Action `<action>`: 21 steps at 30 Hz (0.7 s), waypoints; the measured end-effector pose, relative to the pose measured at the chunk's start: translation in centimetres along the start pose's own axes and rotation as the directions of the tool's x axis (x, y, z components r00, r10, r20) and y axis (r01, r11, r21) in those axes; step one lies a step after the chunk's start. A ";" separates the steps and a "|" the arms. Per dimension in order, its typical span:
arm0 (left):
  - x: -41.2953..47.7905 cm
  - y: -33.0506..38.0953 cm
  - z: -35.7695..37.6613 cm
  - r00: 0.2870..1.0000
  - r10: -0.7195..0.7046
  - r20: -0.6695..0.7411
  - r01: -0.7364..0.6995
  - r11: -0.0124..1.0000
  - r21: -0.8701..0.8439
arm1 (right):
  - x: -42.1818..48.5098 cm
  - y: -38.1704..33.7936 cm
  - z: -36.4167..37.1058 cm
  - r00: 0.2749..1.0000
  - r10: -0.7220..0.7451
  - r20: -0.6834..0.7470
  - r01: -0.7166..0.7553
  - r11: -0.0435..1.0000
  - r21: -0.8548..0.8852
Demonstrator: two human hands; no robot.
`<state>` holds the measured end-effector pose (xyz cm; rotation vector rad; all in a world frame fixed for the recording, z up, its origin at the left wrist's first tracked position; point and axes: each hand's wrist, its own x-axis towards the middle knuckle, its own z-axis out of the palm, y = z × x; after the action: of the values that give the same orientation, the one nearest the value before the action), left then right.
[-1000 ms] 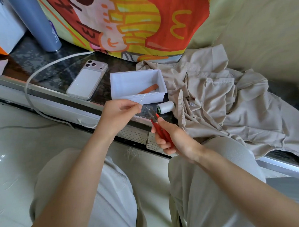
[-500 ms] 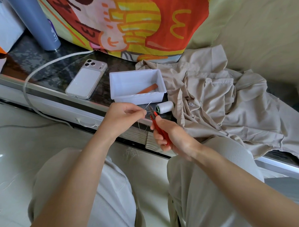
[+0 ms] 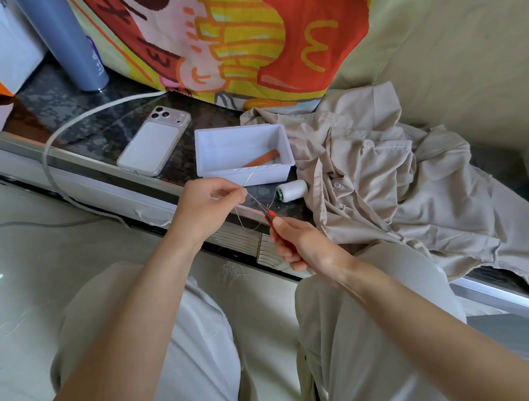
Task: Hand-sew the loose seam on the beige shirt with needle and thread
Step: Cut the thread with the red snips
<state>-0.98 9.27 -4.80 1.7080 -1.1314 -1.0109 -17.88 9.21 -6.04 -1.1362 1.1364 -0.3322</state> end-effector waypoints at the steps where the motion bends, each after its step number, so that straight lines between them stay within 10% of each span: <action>1: 0.1 -0.1 -0.1 1.000 -0.003 -0.013 0.003 1.000 -0.005 | 0.0 0.0 0.0 1.000 0.000 -0.003 0.000 1.000 -0.014; 21: 0.4 -0.3 0.0 0.995 0.011 -0.100 -0.016 0.999 -0.043 | -0.6 -0.7 0.4 0.989 0.082 0.121 -0.108 0.968 0.226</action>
<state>-0.80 8.95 -5.20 1.6947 -1.0479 -0.9253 -17.58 9.54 -5.16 -0.8805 1.0217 -0.3146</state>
